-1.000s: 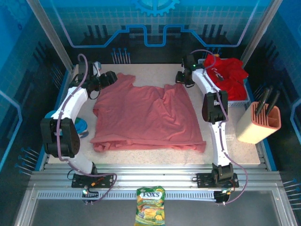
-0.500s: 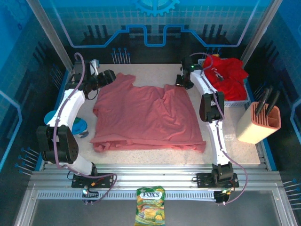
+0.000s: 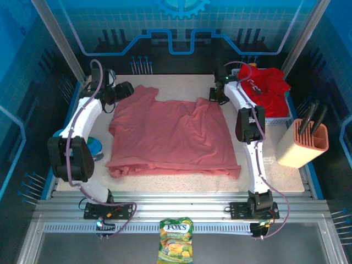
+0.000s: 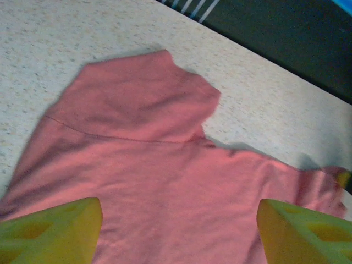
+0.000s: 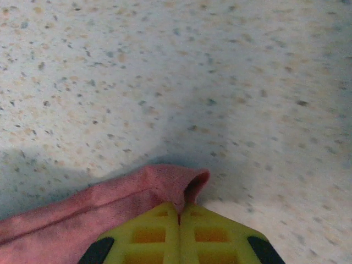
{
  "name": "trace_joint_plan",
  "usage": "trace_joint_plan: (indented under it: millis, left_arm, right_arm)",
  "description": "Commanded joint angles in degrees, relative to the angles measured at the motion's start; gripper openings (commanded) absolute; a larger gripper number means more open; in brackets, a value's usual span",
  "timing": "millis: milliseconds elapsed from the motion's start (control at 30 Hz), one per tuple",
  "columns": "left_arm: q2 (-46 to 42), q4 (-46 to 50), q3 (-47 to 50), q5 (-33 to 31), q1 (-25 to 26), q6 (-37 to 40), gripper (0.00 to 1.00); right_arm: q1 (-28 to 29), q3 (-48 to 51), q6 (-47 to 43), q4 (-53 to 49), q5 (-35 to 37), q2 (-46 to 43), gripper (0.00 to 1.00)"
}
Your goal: Fold and stack the t-shirts
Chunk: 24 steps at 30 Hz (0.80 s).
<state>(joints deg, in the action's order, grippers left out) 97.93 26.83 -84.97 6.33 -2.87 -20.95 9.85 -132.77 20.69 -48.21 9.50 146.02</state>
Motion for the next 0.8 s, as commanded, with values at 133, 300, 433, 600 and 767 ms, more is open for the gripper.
trace_joint_plan:
  millis: [133,300,433,600,767]
  left_arm:
    - [11.9,10.2,-13.9,-5.7,0.1,1.7,0.75]
    - [19.2,12.2,-21.7,-6.3,0.1,3.2,0.74]
    - [26.3,15.9,-31.1,-5.5,-0.1,4.8,0.73]
    - [34.8,21.5,-41.9,-4.9,-0.1,5.0,0.70]
    - [41.5,26.0,-50.2,-8.1,-0.6,6.1,0.71]
  right_arm:
    - [-2.2,3.8,1.2,0.5,5.7,-6.7,0.00]
    - [-2.7,11.0,1.7,5.1,5.0,-11.8,0.00]
    - [-2.6,12.4,1.3,7.0,1.0,-12.5,0.00]
    - [-2.2,11.6,0.4,6.0,-2.4,-11.0,0.00]
    - [-2.2,14.1,0.7,7.3,-4.7,-11.7,0.00]
